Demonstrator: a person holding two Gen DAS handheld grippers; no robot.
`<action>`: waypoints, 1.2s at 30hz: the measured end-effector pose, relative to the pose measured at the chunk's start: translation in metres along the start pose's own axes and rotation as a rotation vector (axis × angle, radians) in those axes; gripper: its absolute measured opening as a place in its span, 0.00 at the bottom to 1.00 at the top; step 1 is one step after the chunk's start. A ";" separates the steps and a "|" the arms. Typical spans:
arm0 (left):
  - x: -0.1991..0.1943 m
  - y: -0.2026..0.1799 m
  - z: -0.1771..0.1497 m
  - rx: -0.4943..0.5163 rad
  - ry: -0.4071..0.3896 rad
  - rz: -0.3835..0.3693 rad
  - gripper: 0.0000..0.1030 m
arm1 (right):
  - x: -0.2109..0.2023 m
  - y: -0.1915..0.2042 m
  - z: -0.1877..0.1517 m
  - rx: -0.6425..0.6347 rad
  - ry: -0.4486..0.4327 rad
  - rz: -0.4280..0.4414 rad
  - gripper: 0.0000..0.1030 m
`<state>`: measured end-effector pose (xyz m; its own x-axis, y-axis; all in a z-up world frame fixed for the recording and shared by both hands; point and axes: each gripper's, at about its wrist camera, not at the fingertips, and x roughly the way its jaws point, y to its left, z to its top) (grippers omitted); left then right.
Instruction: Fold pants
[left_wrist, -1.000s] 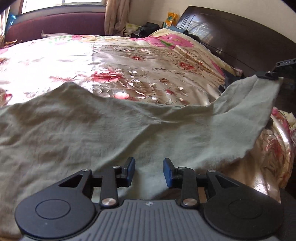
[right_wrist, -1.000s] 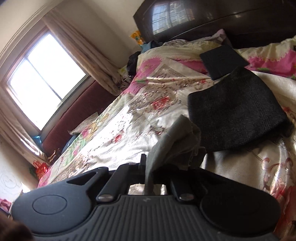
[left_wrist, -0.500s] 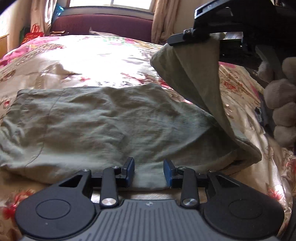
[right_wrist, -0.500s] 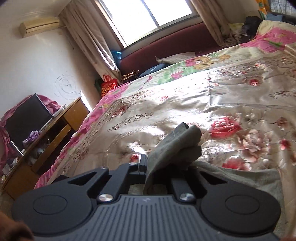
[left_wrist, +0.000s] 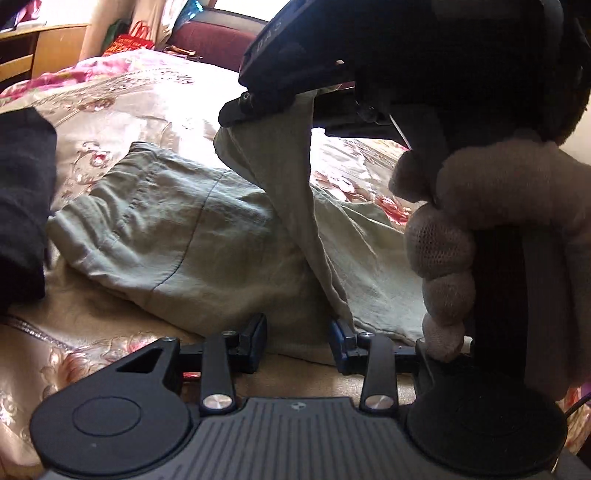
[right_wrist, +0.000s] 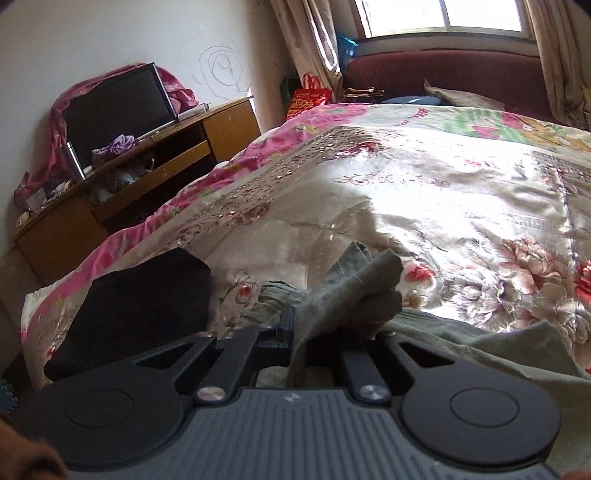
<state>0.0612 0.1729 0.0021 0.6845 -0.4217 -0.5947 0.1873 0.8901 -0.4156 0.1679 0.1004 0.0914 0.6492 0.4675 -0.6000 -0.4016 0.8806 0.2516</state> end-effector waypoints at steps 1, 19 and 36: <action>-0.003 0.003 0.000 -0.012 -0.010 0.013 0.49 | 0.005 0.007 0.001 -0.031 0.010 0.006 0.04; -0.017 0.023 -0.011 -0.070 -0.026 0.077 0.53 | 0.033 0.065 -0.018 -0.366 0.157 0.048 0.45; -0.010 -0.029 0.013 0.336 -0.164 0.202 0.59 | -0.119 -0.193 -0.098 0.408 0.037 -0.348 0.58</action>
<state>0.0582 0.1531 0.0291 0.8290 -0.2244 -0.5122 0.2389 0.9703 -0.0384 0.1054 -0.1329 0.0395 0.6732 0.1459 -0.7249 0.1221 0.9449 0.3036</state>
